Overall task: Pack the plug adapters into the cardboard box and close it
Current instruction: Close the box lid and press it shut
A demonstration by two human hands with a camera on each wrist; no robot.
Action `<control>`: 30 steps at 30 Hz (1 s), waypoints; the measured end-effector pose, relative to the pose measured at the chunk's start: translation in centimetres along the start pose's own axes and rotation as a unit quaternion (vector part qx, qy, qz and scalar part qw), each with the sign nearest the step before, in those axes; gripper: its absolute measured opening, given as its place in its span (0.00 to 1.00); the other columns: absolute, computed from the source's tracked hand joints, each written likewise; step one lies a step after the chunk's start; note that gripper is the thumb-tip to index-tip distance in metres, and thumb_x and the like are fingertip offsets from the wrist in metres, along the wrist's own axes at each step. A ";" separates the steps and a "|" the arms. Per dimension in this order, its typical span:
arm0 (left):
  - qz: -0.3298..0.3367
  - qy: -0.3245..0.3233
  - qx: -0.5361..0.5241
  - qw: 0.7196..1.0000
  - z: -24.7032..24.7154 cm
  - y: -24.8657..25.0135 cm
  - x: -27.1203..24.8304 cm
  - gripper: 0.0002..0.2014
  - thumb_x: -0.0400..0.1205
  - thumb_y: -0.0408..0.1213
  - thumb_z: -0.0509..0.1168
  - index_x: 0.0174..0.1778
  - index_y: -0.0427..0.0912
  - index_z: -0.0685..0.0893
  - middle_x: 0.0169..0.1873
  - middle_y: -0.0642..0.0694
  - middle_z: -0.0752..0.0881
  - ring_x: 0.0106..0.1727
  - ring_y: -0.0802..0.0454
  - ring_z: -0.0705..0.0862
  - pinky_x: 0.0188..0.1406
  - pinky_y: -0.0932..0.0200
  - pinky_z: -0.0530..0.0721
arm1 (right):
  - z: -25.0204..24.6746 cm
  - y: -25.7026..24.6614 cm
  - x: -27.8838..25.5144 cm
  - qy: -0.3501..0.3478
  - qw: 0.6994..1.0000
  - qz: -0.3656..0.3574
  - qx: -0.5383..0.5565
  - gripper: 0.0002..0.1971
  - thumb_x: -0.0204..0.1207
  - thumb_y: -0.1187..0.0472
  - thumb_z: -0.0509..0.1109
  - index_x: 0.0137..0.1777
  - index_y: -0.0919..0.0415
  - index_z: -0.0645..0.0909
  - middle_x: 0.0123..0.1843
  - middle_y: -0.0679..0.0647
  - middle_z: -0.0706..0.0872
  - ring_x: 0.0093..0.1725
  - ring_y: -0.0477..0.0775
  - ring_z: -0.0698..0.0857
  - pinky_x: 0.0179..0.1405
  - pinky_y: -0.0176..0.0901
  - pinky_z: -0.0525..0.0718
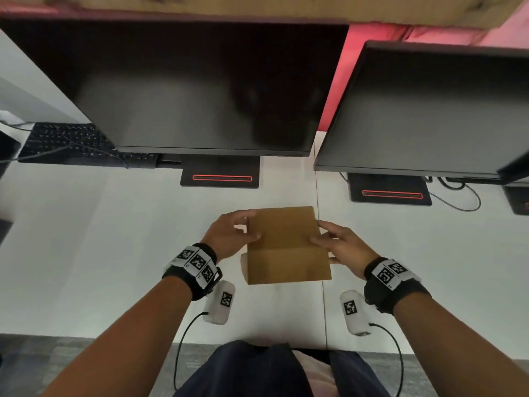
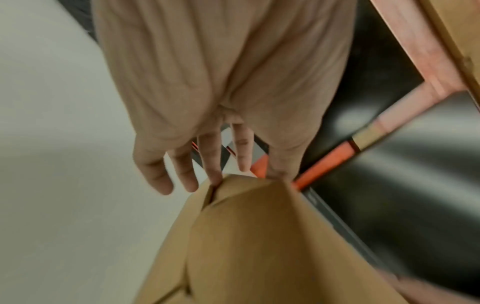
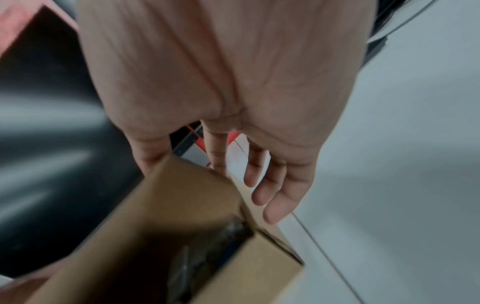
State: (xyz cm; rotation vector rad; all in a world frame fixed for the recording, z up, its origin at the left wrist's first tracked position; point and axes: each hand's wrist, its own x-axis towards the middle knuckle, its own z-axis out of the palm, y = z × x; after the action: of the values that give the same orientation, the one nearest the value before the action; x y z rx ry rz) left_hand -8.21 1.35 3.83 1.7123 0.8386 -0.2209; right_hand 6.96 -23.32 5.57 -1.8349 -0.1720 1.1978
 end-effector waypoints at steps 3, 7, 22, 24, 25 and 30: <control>0.019 0.001 0.110 0.994 0.8 -1.0 0.0 0.35 0.78 0.43 0.80 0.82 0.59 0.76 0.56 0.47 0.87 0.57 0.47 0.89 0.63 0.53 0.84 | 0.4 1.8 0.1 0.007 1.000 0.015 -0.027 0.28 0.82 0.53 0.73 0.79 0.34 0.70 0.57 0.65 0.89 0.55 0.53 0.91 0.46 0.43 0.89; 0.011 0.021 0.117 0.993 2.2 -2.9 -0.5 0.43 0.83 0.46 0.76 0.90 0.62 0.59 0.48 0.44 0.90 0.51 0.48 0.87 0.59 0.53 0.84 | 0.9 4.8 0.0 0.057 0.994 0.029 -0.087 0.22 0.80 0.48 0.74 0.72 0.41 0.73 0.51 0.62 0.90 0.50 0.58 0.92 0.49 0.50 0.93; -0.116 0.055 -0.103 0.986 5.3 -2.8 2.0 0.31 0.75 0.57 0.80 0.70 0.45 0.83 0.60 0.41 0.91 0.53 0.43 0.95 0.60 0.42 0.94 | -0.4 6.7 1.5 0.144 0.989 0.024 -0.038 0.13 0.78 0.52 0.76 0.58 0.58 0.88 0.39 0.54 0.91 0.37 0.53 0.90 0.52 0.58 0.93; -0.128 0.029 -0.159 0.978 5.9 -3.2 1.6 0.27 0.74 0.51 0.82 0.65 0.44 0.85 0.61 0.40 0.93 0.58 0.42 0.94 0.66 0.40 0.92 | -1.1 6.8 1.4 0.128 0.991 0.033 0.006 0.11 0.81 0.58 0.75 0.58 0.63 0.88 0.40 0.55 0.91 0.40 0.53 0.89 0.54 0.57 0.92; -0.131 0.028 -0.153 0.979 6.2 -3.4 1.4 0.26 0.73 0.51 0.82 0.64 0.45 0.86 0.60 0.39 0.93 0.59 0.41 0.93 0.66 0.39 0.91 | -1.3 6.8 1.3 0.122 0.992 0.035 0.016 0.11 0.81 0.59 0.75 0.59 0.64 0.88 0.41 0.56 0.90 0.41 0.53 0.89 0.54 0.55 0.92; -0.152 0.052 -0.124 0.979 7.5 -2.2 1.8 0.24 0.82 0.50 0.77 0.70 0.43 0.83 0.59 0.38 0.93 0.56 0.40 0.94 0.53 0.42 0.96 | -2.2 6.8 1.3 0.106 0.994 0.011 -0.002 0.10 0.77 0.57 0.79 0.56 0.59 0.88 0.42 0.55 0.91 0.38 0.51 0.88 0.47 0.45 0.92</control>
State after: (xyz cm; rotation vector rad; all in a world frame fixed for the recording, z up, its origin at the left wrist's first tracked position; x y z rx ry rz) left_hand -6.18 -4.51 -1.29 1.3690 1.1570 -0.2231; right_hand 7.10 -27.85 -0.10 -1.9583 -0.0334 1.0089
